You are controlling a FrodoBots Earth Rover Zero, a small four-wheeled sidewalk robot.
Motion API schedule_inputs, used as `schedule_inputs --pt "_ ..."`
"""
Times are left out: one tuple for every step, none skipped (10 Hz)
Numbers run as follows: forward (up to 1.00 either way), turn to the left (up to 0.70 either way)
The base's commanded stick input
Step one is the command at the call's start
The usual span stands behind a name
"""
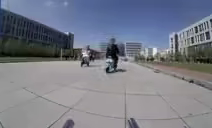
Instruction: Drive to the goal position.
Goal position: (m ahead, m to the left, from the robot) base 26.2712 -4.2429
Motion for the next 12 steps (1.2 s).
schedule_inputs --pt "0.0 1.0" --pt "0.0 1.0" --pt "0.0 1.0" --pt "0.0 0.91" --pt "0.0 0.0" --pt "0.0 0.0" --pt "0.0 0.0" --pt "0.0 0.0" --pt "0.0 0.0" --pt "0.34 0.0" --pt "1.0 0.0" --pt "1.0 0.0"
